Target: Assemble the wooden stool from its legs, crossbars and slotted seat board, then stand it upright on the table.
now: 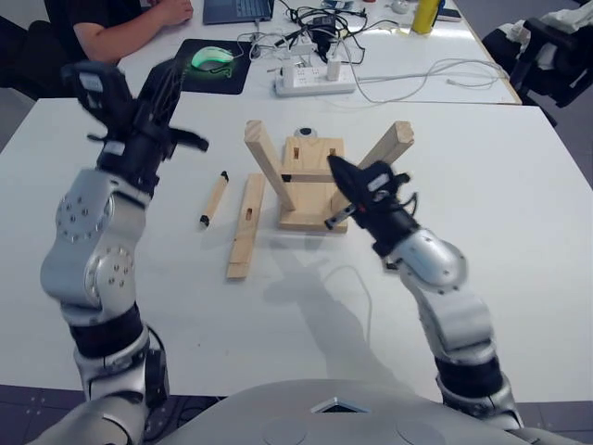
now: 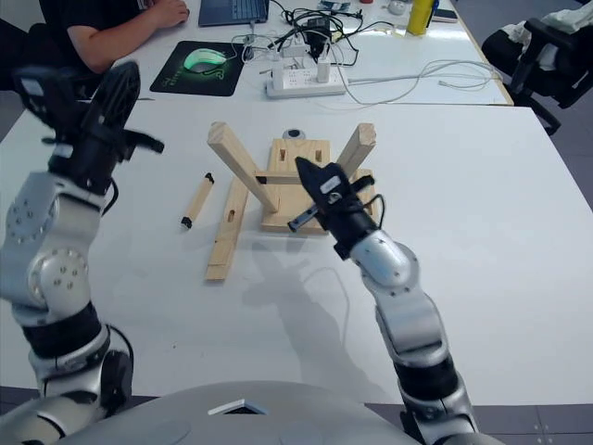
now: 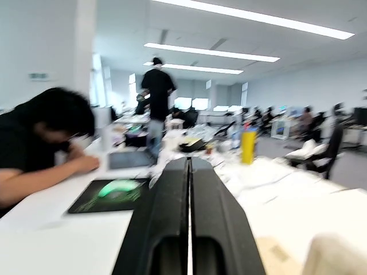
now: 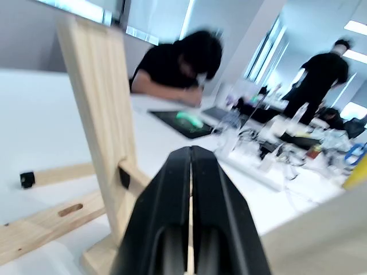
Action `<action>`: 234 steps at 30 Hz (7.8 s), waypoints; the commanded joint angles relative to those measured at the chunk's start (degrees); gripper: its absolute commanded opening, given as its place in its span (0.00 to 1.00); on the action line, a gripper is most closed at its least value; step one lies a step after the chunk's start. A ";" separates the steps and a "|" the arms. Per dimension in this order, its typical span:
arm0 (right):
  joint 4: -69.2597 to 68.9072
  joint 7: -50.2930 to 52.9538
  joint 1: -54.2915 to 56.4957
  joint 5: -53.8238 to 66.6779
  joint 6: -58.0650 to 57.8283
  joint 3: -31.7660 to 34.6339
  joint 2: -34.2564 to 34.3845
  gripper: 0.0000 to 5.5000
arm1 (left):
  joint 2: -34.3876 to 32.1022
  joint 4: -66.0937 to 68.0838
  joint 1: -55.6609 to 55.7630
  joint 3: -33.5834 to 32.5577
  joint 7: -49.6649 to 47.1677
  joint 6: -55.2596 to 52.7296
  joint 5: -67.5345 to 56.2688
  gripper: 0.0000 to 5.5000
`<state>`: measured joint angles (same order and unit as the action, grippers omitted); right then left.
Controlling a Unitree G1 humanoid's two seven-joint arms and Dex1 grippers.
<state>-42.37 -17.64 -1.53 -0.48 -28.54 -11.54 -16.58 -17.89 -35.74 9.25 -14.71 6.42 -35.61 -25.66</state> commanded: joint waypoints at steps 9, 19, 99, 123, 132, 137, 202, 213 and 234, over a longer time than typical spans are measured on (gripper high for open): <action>-0.78 6.07 -17.06 4.60 5.58 14.96 2.74 0.00 | 4.63 -2.23 -6.95 10.09 -6.68 -3.29 9.26 0.00; 3.06 16.10 1.27 4.31 -4.32 18.46 8.44 0.00 | 4.90 -0.36 -2.24 12.44 -8.13 -6.38 12.99 0.00; 1.21 21.87 6.91 0.42 -20.17 24.34 10.27 0.00 | 0.98 -1.28 2.87 10.45 -5.63 -8.58 35.40 0.00; -2.90 17.65 10.84 0.66 -22.32 13.49 7.66 0.00 | -0.77 0.25 4.92 16.33 0.82 -4.90 37.01 0.00; -0.78 12.70 8.62 0.06 -28.03 2.25 3.55 0.00 | 1.52 1.15 8.77 33.45 10.43 -9.01 33.51 0.00; 2.89 13.94 4.58 -1.93 -27.51 8.55 0.65 0.00 | -1.75 2.21 6.42 26.92 8.21 -9.05 36.17 0.00; 30.45 6.30 9.28 -4.80 -27.78 -13.04 5.87 0.00 | 10.41 14.13 32.59 5.62 1.51 -17.72 -9.01 0.00; 29.31 7.18 13.61 -5.10 -17.00 -8.95 7.51 0.00 | -1.74 22.14 34.81 -6.09 4.50 -6.46 -6.34 0.00; 29.71 -9.59 10.84 -0.02 -40.02 -18.54 -11.65 0.00 | -6.37 21.37 28.63 -9.54 2.83 -2.18 -5.49 0.00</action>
<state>-16.60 -23.31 19.26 -2.04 -60.32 -26.35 -21.01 -23.05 -12.86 39.50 -23.88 9.60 -37.98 -31.47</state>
